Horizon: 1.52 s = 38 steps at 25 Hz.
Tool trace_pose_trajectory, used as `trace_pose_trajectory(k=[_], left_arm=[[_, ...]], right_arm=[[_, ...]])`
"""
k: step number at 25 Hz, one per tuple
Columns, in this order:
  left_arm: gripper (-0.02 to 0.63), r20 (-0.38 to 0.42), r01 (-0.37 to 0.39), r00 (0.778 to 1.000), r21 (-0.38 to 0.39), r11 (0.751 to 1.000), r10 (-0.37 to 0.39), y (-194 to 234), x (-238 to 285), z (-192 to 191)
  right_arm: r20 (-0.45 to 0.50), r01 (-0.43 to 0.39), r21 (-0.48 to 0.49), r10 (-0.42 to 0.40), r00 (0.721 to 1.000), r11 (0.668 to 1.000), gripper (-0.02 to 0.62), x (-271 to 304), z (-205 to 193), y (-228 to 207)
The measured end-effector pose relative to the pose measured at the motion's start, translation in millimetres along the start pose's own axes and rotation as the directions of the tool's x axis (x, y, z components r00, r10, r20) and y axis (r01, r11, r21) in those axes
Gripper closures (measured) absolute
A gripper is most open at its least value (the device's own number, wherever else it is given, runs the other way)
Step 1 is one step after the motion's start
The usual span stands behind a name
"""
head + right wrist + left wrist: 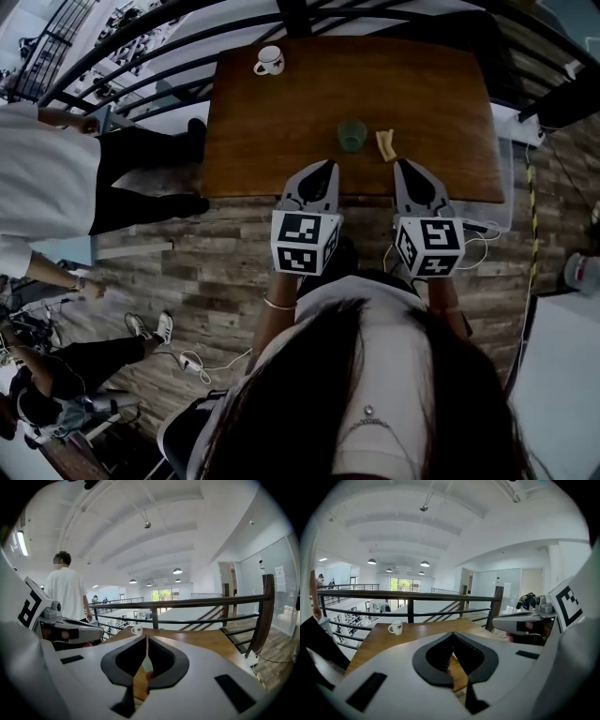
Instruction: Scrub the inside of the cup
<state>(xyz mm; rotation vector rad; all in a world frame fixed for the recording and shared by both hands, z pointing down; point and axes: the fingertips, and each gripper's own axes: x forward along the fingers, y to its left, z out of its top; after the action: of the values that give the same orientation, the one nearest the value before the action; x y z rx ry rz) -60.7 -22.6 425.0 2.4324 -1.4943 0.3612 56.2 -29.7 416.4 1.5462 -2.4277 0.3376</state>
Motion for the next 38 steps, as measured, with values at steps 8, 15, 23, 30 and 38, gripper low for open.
trace_pose_trajectory(k=[8,15,23,30,38], left_arm=[[0.598,-0.01,0.046,0.999,0.002,0.999,-0.046,13.0,19.0,-3.6],[0.597,-0.026,0.06,0.998,-0.011,0.998,-0.061,12.0,32.2,-12.2],[0.597,-0.048,0.021,0.999,-0.055,0.998,-0.023,26.7,57.5,-20.4],[0.595,-0.065,-0.01,0.998,-0.083,0.997,0.004,44.2,90.7,-25.0],[0.528,-0.104,-0.009,0.995,-0.079,0.997,0.001,48.2,114.9,-41.1]], right_arm=[[-0.016,0.01,0.008,-0.01,1.0,1.0,0.557,19.5,0.3,1.3],[-0.038,0.015,0.01,-0.014,0.999,1.0,0.557,27.2,-5.8,-5.0],[-0.07,-0.028,-0.004,0.028,0.997,1.0,0.557,60.7,-5.8,-20.7],[-0.122,-0.063,-0.019,0.06,0.991,0.998,0.555,97.7,-10.5,-38.1],[-0.189,-0.111,-0.003,0.108,0.976,0.994,0.483,124.4,-30.3,-49.0]])
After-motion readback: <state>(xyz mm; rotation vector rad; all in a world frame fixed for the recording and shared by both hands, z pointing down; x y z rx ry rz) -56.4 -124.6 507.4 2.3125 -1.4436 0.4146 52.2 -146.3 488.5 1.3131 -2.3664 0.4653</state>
